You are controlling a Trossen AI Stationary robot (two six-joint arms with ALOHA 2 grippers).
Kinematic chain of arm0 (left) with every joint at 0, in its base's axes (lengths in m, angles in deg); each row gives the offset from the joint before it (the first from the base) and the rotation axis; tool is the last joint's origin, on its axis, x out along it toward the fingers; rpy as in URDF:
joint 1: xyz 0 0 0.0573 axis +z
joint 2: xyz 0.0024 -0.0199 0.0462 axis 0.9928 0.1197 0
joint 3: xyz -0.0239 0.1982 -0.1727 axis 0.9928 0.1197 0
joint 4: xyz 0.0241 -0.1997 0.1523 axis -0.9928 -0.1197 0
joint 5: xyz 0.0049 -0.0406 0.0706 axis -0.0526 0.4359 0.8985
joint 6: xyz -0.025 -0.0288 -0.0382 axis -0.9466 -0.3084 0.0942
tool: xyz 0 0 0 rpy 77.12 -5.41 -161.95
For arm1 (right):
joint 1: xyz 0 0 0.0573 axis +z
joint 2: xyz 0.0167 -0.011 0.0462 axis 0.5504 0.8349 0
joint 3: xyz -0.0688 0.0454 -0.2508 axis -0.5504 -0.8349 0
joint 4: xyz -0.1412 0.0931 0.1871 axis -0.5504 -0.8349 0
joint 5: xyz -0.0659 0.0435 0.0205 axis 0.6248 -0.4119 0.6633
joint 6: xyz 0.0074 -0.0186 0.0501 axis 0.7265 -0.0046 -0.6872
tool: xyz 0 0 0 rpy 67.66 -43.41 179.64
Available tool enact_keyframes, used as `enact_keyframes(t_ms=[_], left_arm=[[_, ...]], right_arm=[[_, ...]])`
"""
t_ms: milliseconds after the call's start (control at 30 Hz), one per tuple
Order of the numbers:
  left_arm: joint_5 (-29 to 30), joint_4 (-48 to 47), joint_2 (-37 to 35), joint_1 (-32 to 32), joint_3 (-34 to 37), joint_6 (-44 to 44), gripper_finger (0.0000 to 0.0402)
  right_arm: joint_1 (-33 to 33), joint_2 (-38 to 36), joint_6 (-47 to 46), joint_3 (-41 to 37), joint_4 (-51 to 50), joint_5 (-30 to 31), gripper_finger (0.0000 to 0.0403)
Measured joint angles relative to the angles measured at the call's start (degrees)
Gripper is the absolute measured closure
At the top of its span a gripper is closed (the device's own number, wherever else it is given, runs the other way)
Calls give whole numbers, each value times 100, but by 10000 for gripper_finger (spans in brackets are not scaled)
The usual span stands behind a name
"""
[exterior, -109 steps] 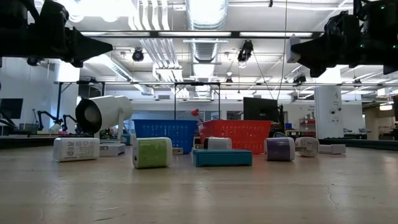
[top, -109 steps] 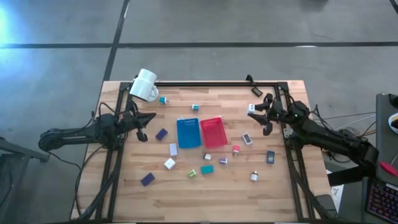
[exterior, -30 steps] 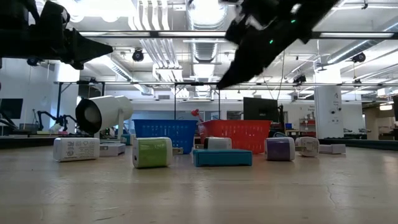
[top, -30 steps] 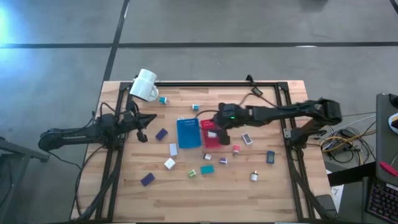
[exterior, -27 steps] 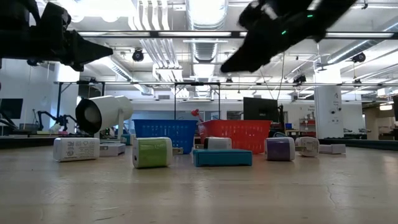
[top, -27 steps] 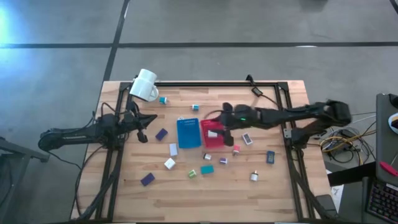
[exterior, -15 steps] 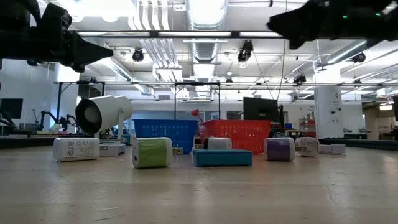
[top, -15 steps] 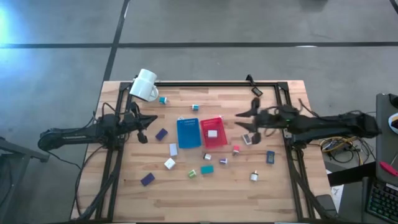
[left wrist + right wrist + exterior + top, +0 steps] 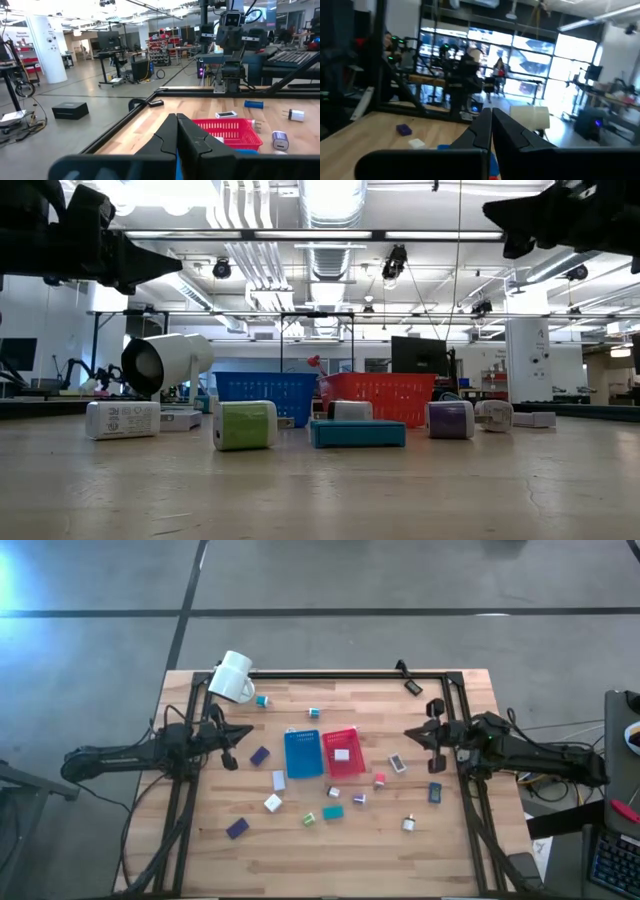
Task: Pick & Place Office items
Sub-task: Put the top purple digital clock into the blue bin
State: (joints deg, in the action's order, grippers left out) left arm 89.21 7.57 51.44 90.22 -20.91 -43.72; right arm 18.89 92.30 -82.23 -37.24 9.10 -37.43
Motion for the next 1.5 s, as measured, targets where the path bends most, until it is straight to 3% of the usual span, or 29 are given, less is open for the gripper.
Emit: enact_keyframes(t_ms=[100,433,733,1000,1267,1400,1500], left_arm=[[2,0,0,0,1,80,398],[-121,-53,4,0,-1,-234,398],[-134,-143,4,1,0,-186,398],[-113,-255,4,2,-1,95,390],[-180,-212,4,-1,8,147,395],[904,-415,35,2,-194,-295,399],[1554,-1188,162,2,-476,-809,399]], right_arm=[[-109,-24,-92,-35,-29,-275,394],[-487,-249,-530,-127,-86,-306,394],[-959,-1087,-620,-156,-947,-289,394],[-979,-1788,-688,-632,-1009,-289,394],[-983,-1998,-705,-730,-1000,-289,394],[-981,-1964,-701,-732,-1009,-285,394],[-981,-1943,-775,-703,-1008,-283,394]])
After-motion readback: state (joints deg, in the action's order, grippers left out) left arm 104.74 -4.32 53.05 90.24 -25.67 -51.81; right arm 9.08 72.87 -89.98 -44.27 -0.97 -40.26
